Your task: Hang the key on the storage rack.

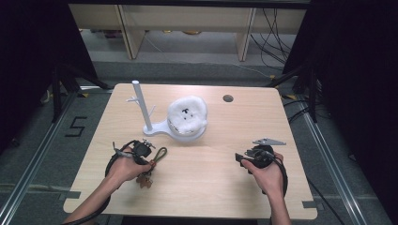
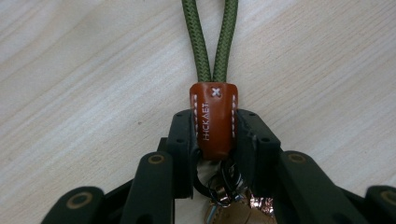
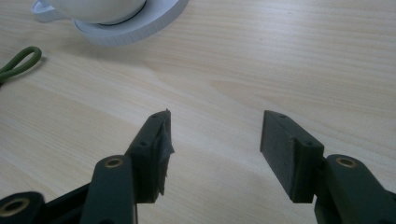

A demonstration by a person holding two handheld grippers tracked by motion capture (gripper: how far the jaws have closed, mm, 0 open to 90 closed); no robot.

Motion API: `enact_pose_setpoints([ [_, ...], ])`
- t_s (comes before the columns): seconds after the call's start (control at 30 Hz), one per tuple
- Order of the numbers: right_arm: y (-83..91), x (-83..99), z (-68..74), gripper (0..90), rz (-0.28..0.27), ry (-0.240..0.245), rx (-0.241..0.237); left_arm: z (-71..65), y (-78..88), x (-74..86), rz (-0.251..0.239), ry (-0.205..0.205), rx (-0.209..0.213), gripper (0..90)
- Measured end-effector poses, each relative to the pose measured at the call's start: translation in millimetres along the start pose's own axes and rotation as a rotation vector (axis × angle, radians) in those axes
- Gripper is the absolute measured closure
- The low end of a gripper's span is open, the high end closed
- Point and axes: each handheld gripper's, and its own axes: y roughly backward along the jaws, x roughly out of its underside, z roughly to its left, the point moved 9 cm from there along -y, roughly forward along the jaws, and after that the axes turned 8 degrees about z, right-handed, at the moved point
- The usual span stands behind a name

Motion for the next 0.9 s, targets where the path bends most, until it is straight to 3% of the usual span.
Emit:
enact_pose_setpoints([
  [0.2,-2.3,0.3,-0.1,44.2,-0.002,-0.002,0.007,2.3,5.0,3.9,-0.064,-0.018,0.008,67.9],
  [0.3,-1.8,0.4,1.8,44.2,-0.002,-0.003,-0.007,1.5,9.1,5.2,-0.141,-0.012,0.019,67.8],
  [0.5,-2.1,0.5,-0.1,44.2,-0.001,-0.001,0.008,-0.3,15.6,11.7,-0.226,-0.039,0.028,67.8],
  [0.53,-2.1,0.2,0.0,44.2,-0.004,-0.003,0.007,-1.5,16.1,11.7,-0.254,-0.027,0.035,67.8],
  [0.7,-2.0,0.0,-0.1,44.1,-0.009,-0.005,0.007,-1.7,20.5,17.1,-0.334,-0.040,0.049,67.8],
  [0.73,-2.2,-1.0,-2.9,44.1,-0.015,0.026,0.010,-1.3,21.6,18.8,-0.346,-0.041,0.048,67.8],
  [0.77,-2.1,-1.0,-2.9,44.1,-0.015,0.025,0.010,-1.3,21.6,18.8,-0.346,-0.041,0.048,67.8],
  [0.83,-2.3,-1.2,-2.7,44.1,-0.018,0.022,0.010,0.3,24.1,23.7,-0.376,-0.071,0.034,67.9],
  [0.9,-2.6,-1.0,-2.5,44.1,-0.017,0.024,0.009,-1.7,25.4,24.4,-0.420,-0.055,0.048,67.9],
])
